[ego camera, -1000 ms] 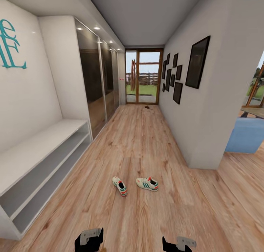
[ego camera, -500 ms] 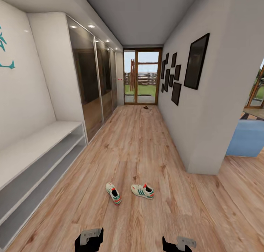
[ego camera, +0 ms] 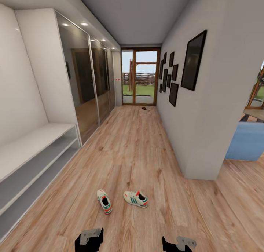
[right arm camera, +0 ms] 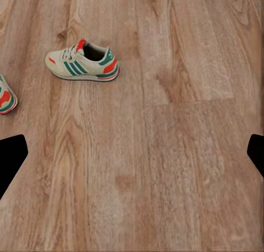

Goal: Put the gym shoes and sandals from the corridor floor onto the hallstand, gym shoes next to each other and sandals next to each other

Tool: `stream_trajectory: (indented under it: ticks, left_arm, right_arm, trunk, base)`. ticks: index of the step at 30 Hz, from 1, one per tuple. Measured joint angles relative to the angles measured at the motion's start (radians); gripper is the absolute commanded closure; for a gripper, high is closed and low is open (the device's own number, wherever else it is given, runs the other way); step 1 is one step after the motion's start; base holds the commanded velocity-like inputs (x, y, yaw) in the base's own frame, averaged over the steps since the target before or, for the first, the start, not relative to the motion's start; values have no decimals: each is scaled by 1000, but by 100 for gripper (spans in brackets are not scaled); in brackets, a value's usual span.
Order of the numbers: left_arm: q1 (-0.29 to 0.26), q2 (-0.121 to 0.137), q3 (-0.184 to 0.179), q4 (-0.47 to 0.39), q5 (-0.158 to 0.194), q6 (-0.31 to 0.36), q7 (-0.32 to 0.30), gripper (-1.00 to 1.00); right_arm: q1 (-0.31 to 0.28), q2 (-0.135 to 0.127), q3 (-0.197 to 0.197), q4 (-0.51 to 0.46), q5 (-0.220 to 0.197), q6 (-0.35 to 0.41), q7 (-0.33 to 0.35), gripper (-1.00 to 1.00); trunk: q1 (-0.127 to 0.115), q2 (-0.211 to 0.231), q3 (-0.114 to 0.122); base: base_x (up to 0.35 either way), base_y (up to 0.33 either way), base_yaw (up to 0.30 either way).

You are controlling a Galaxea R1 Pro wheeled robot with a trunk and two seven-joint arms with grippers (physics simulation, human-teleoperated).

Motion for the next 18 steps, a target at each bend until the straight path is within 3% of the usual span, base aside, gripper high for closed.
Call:
stream_trajectory:
  ticks: [9, 18]
  left_arm:
    - [0, 0, -1, 0, -2, 0, 0, -100]
    - [-1, 0, -1, 0, -2, -2, 0, -100]
  right_arm:
    - [0, 0, 0, 0, 0, 0, 0, -100]
    - [0, 0, 0, 0, 0, 0, 0, -100]
  trunk:
    - [0, 0, 0]
    - [0, 0, 0]
  base:
    - [185, -289, 0]
    - [82, -287, 38]
